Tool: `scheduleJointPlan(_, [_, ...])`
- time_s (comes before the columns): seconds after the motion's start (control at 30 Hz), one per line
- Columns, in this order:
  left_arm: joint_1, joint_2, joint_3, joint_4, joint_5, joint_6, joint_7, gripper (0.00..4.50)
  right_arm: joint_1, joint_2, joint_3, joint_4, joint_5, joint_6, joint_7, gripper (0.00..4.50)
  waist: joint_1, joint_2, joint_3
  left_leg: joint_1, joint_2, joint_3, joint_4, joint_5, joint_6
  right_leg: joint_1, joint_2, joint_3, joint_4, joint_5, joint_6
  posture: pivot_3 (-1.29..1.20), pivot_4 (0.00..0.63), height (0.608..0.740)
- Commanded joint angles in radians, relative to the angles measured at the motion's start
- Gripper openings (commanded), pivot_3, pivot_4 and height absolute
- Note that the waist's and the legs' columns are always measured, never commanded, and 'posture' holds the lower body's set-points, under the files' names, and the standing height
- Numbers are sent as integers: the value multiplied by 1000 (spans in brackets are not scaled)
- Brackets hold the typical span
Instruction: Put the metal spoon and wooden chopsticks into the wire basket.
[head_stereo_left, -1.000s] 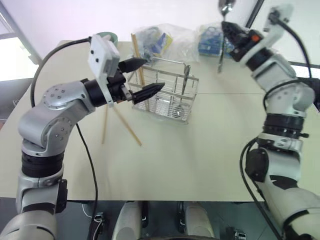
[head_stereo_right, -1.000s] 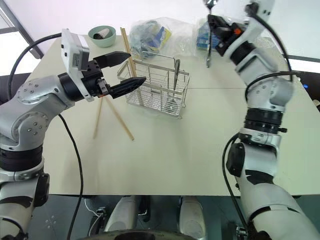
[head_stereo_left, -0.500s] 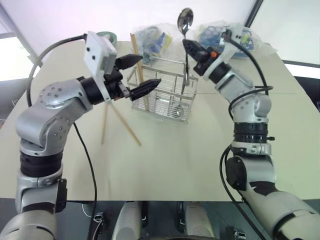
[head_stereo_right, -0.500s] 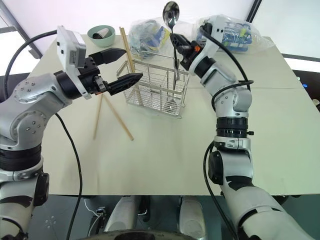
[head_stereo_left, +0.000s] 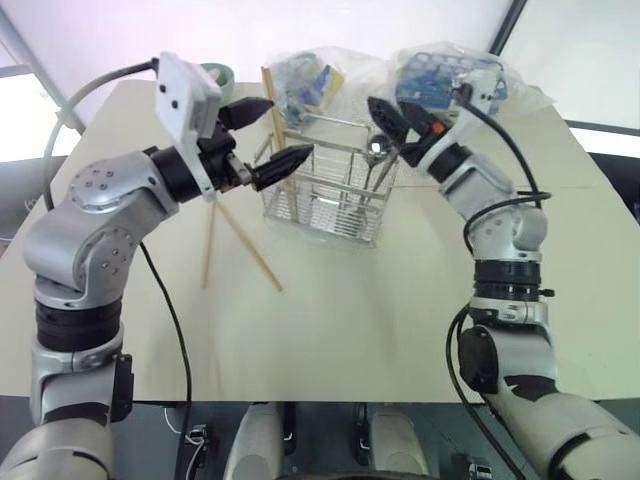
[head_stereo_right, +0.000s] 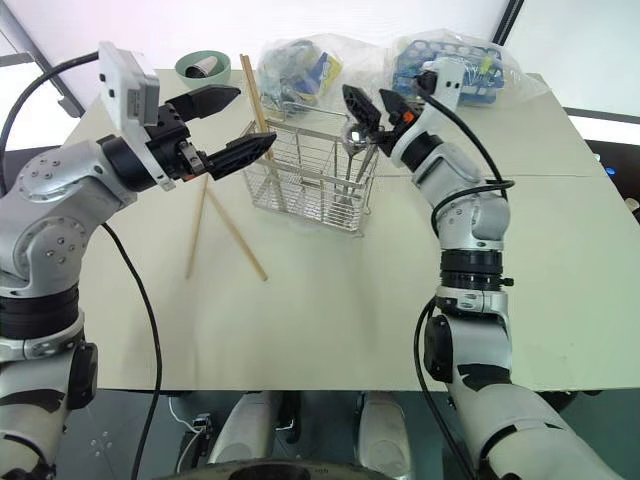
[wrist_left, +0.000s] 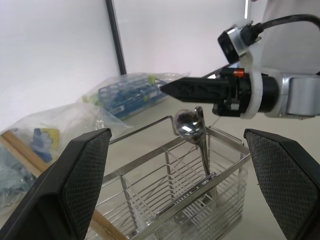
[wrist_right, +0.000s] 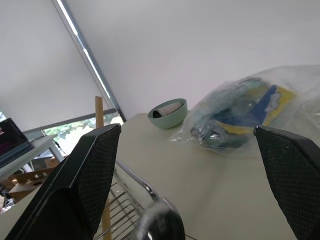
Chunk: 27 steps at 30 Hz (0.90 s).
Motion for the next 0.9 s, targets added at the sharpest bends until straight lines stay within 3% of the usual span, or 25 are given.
scheduleJointPlan(0.03, [-62,0,58,27,26,10,81,4500,-78,-58,-52,-39,52,-9,22,4463,0,0,0,0,0,0,0,0,0,0,0,0,0,0,0,0,150,708])
scheduleJointPlan(0.2, [-176,-26,129,187,88,158,337,4500,-140,-158,-111,-83,181,88,103,4463,3,0,0,0,0,-1,0,0,0,0,0,0,0,0,0,0,150,708])
scheduleJointPlan(0.33, [-279,-53,190,381,185,347,579,4500,-78,-256,-92,-225,345,243,278,4463,2,0,0,0,0,-2,0,-3,6,0,0,0,0,0,0,0,150,708])
scheduleJointPlan(0.6, [-251,-50,56,520,315,411,558,4500,154,-395,-5,-450,471,391,489,4463,5,-2,1,0,0,0,0,-3,6,0,-1,0,0,0,1,0,150,708])
scheduleJointPlan(0.73, [-216,-79,78,543,341,537,593,4500,188,-399,4,-464,443,375,454,4463,3,-2,1,0,0,-1,0,-4,6,0,-1,0,0,0,1,0,150,708])
scheduleJointPlan(0.9, [-154,-108,141,424,324,695,589,4500,235,-390,-10,-462,412,341,405,4463,4,-5,2,-1,0,-1,0,-1,2,-1,-1,0,0,0,1,0,150,708])
